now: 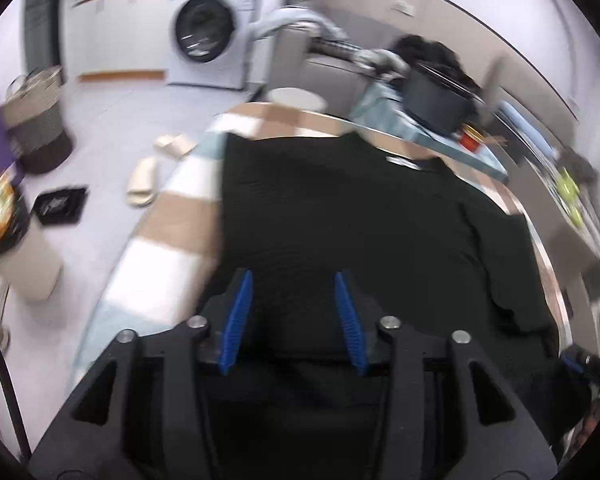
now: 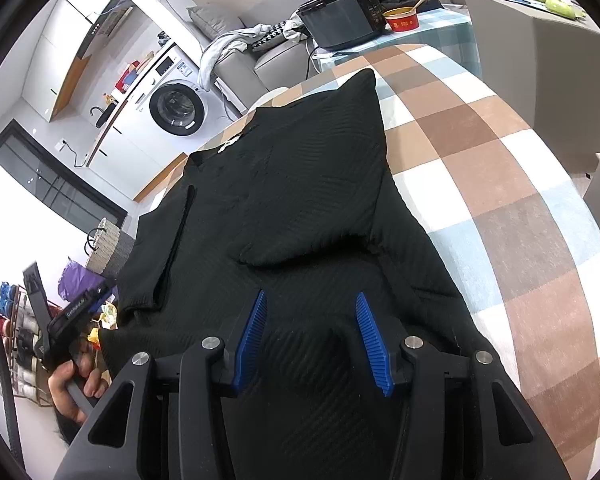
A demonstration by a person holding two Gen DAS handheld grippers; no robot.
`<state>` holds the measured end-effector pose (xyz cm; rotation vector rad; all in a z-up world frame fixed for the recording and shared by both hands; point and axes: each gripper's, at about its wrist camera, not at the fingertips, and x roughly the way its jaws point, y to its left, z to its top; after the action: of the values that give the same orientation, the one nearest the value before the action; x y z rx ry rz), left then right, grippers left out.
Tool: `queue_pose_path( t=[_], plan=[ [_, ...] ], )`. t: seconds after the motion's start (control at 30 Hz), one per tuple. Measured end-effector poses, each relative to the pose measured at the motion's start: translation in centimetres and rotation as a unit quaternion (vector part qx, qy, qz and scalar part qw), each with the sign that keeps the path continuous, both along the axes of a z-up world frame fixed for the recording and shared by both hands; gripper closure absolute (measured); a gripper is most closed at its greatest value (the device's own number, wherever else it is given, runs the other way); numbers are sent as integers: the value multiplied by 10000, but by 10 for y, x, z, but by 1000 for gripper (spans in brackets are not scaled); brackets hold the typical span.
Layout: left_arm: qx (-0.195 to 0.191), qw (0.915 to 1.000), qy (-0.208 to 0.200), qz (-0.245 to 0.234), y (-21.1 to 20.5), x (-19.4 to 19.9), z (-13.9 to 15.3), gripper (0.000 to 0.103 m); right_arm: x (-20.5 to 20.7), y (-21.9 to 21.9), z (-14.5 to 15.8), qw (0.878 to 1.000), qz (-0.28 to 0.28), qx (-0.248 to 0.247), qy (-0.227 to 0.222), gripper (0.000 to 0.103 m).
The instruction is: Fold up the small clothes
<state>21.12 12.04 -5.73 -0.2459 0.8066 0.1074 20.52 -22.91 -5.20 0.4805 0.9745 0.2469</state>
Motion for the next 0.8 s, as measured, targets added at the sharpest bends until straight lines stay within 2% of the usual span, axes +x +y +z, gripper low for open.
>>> queue_pose_path(
  t=[0.07, 0.17, 0.27, 0.33, 0.4, 0.47, 0.5, 0.53, 0.73, 0.8],
  plan=[
    [133, 9995, 201, -222, -16, 12, -10, 53, -2, -1, 0, 10000, -6, 25, -8, 55],
    [173, 9951, 932, -297, -27, 25, -33, 53, -3, -4, -1, 10000, -1, 31, 7, 55],
    [-46, 9977, 605, -313, -27, 7, -18, 53, -7, -6, 1, 10000, 24, -16, -2, 54],
    [-213, 9983, 452, -296, -24, -10, -5, 47, -10, -8, 3, 10000, 37, -78, -25, 46],
    [-66, 9994, 319, -127, -19, -31, 8, 35, -13, -10, 4, 9999, 28, -147, -73, 35],
    [86, 9998, 171, 0, -15, -51, 19, 31, -16, -11, 5, 9997, 69, -228, -111, 33],
    [95, 9999, 96, 45, -13, -63, 25, 28, -18, -11, 6, 9996, 92, -261, -114, 28],
    [89, 9999, 54, 72, -12, -74, 29, 23, -20, -12, 6, 9994, 116, -299, -114, 26],
    [255, 9994, -180, 120, 20, -141, 26, 4, -43, -15, 13, 9968, 412, -620, -306, 17],
    [259, 9994, -156, 166, 25, -161, 21, 4, -54, -17, 17, 9950, 569, -697, -432, 14]
  ],
)
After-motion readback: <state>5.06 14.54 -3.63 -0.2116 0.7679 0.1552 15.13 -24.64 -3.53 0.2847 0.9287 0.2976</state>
